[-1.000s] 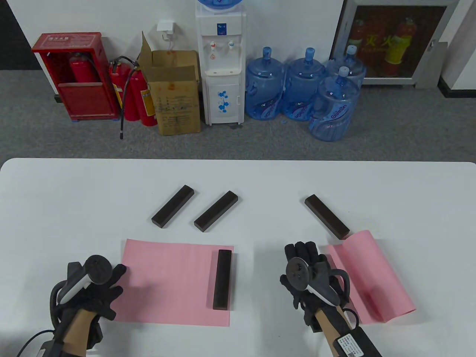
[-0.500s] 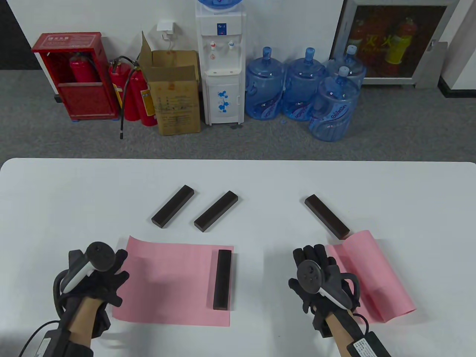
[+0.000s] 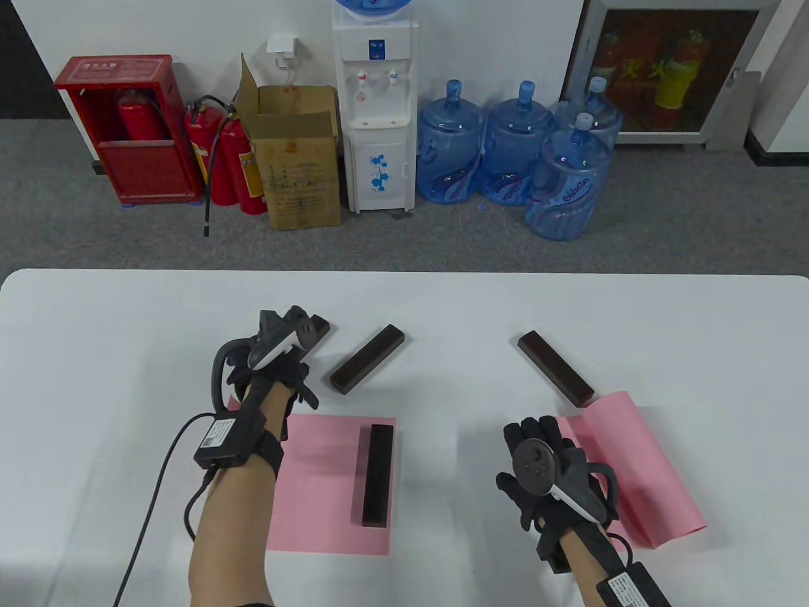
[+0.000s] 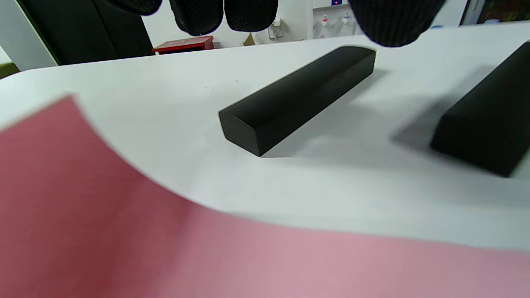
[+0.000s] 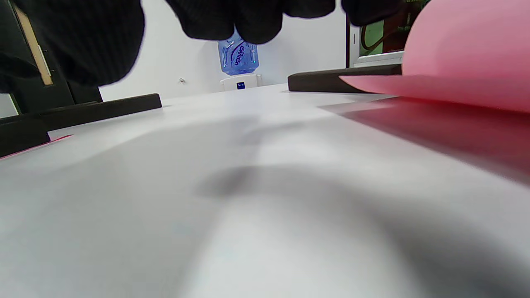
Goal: Unroll papers and secure with paperweights
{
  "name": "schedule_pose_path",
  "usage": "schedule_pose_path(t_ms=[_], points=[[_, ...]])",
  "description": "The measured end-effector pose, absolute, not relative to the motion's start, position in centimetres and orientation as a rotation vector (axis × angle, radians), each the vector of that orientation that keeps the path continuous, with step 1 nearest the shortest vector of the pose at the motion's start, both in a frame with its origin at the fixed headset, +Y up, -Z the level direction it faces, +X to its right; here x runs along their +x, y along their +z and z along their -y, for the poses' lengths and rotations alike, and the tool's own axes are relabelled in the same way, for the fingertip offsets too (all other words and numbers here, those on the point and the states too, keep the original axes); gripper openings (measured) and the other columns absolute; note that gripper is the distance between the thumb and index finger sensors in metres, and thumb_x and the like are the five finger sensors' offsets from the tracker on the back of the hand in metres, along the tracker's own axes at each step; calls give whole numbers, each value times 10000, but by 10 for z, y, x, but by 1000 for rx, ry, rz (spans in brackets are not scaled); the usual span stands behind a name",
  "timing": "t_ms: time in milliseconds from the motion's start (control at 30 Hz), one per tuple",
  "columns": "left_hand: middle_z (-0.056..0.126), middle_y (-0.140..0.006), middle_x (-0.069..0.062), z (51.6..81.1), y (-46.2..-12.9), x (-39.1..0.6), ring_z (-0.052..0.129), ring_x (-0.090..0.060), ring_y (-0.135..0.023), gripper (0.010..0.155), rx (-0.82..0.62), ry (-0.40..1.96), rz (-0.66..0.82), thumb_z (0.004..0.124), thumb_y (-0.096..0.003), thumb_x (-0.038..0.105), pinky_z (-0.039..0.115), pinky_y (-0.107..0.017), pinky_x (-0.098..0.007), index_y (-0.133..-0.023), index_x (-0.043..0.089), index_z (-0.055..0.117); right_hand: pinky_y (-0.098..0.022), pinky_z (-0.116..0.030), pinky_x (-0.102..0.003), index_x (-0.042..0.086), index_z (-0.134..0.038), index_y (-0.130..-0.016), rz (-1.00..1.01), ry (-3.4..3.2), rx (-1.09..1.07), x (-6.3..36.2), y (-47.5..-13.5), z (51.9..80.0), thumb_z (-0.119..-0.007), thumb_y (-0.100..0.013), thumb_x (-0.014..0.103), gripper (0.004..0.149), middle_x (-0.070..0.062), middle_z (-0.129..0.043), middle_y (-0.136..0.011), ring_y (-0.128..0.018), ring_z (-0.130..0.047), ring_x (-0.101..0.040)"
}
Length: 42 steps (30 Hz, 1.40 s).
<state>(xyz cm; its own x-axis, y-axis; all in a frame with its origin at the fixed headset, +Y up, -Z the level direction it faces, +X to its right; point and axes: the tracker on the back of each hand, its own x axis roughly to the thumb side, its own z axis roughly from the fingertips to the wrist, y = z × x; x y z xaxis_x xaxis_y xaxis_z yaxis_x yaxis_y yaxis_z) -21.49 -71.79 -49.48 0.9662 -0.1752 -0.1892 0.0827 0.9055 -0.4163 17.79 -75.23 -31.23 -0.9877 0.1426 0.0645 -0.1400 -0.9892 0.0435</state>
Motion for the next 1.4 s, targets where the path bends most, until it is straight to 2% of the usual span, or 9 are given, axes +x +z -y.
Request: schedule_pose_path(t_ms=[167,333,433,567,667,867,1033,1200,1400], points=[[481,-1230,-91,744,-518,-215,614,-436,-1084,772,-415,-186,-278,692,-498,503,535,-745,-639,-1089,427,200,-764,-431,-559,275,-484,-1068,-89,3005,92,178,-313,755,-761,-368,539,798,-26,-388,-1123,-1077,-332,-316],[547,-1188,-85,761,-526,-213,750,-407,-986,765,-435,-208,-273,734,-506,428,583,-718,-624,-1045,515,199,-761,-444,-556,278,-483,-1068,-114,2989,72,182,-315,757,-762,-369,538,797,-26,-386,-1123,-1077,-332,-315],[692,-1104,-80,762,-526,-210,890,-370,-842,760,-334,-281,-211,763,-486,405,678,-654,-588,-1041,521,256,-753,-472,-549,280,-462,-1071,-114,2981,69,183,-316,758,-766,-368,537,808,-29,-379,-1123,-1075,-333,-319],[704,-1072,-122,757,-521,-209,926,-331,-769,750,-322,-249,-180,754,-489,424,692,-634,-582,-1013,594,244,-750,-482,-546,285,-446,-1071,-123,2980,76,183,-315,757,-768,-368,537,814,-29,-373,-1123,-1074,-334,-320],[693,-1060,-151,739,-512,-208,930,-316,-740,707,-333,-208,-161,714,-502,429,697,-629,-580,-991,643,250,-751,-484,-544,288,-428,-1073,-120,2972,78,183,-315,756,-768,-368,538,822,-27,-369,-1123,-1075,-330,-317],[675,-1035,-186,681,-467,-213,957,-279,-708,594,-186,-93,-70,665,-507,447,744,-607,-560,-996,651,396,-749,-487,-544,292,-410,-1073,-107,2939,88,184,-315,754,-770,-368,536,828,-27,-370,-1122,-1074,-334,-316],[730,-1005,-191,654,-415,-227,999,-245,-688,563,-77,-94,-53,687,-501,462,789,-612,-527,-1003,628,494,-748,-491,-540,290,-308,-1072,-81,2919,117,183,-316,754,-769,-371,537,875,-28,-364,-1121,-1072,-337,-317],[769,-987,-187,659,-369,-240,1018,-258,-676,566,-100,-87,-11,720,-493,481,796,-607,-527,-1013,602,533,-746,-494,-538,286,-274,-1069,-54,2921,147,183,-315,753,-766,-374,538,887,-18,-371,-1118,-1069,-353,-312],[827,-955,-167,693,-335,-252,1035,-251,-626,570,-148,-180,-13,731,-475,522,795,-591,-530,-1015,592,562,-748,-488,-537,290,-247,-1065,-58,2928,154,182,-314,754,-766,-375,538,898,-6,-375,-1118,-1070,-355,-307]])
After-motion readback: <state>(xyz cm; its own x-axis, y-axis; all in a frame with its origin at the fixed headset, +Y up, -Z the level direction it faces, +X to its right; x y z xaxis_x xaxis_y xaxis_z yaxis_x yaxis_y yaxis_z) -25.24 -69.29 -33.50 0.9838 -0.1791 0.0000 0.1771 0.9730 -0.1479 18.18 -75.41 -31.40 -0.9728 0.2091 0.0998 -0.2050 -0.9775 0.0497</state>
